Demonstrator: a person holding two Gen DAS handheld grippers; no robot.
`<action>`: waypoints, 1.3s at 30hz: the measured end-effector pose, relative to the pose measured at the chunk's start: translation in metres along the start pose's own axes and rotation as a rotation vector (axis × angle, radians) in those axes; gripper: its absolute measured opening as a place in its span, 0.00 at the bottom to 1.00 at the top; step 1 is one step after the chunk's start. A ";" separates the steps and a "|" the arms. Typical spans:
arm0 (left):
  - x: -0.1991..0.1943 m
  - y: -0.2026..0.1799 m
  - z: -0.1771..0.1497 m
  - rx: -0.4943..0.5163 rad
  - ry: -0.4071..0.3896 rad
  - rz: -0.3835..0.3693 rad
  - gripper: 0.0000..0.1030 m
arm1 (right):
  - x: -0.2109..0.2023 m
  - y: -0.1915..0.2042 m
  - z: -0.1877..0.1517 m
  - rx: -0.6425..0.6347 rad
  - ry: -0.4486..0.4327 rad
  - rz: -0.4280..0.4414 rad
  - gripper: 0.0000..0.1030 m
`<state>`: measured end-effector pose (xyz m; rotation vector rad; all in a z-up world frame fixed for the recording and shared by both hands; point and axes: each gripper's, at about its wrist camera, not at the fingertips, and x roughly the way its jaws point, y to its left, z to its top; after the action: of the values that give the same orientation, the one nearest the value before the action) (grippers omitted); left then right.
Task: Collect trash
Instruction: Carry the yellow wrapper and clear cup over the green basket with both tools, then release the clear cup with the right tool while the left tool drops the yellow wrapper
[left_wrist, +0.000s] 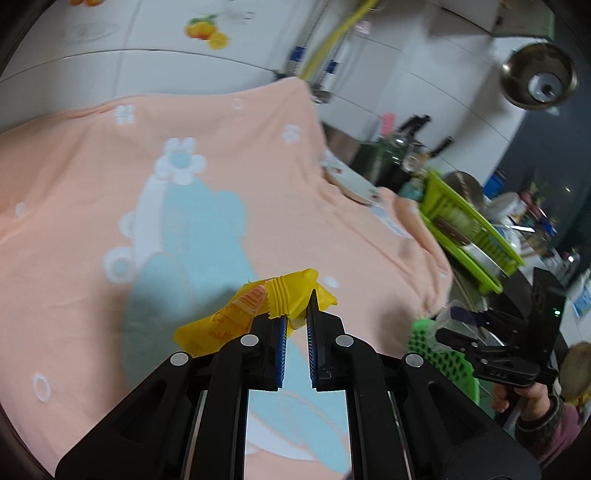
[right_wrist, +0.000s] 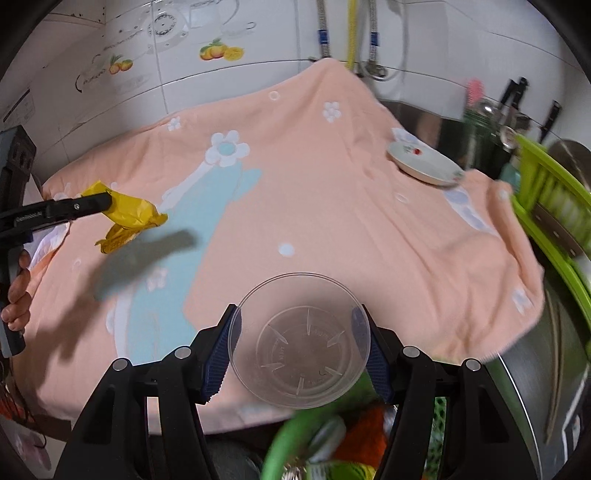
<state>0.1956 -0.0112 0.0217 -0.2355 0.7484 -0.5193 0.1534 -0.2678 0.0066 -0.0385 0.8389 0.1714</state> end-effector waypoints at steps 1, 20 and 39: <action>0.000 -0.009 -0.003 0.012 0.004 -0.014 0.08 | -0.004 -0.004 -0.005 0.007 0.002 -0.007 0.59; 0.029 -0.112 -0.039 0.117 0.091 -0.211 0.08 | -0.054 -0.105 -0.116 0.239 0.075 -0.203 0.59; 0.081 -0.194 -0.069 0.201 0.216 -0.307 0.08 | -0.075 -0.126 -0.156 0.322 0.074 -0.214 0.72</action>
<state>0.1272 -0.2201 -0.0011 -0.1070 0.8679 -0.9172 0.0108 -0.4181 -0.0460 0.1680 0.9213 -0.1676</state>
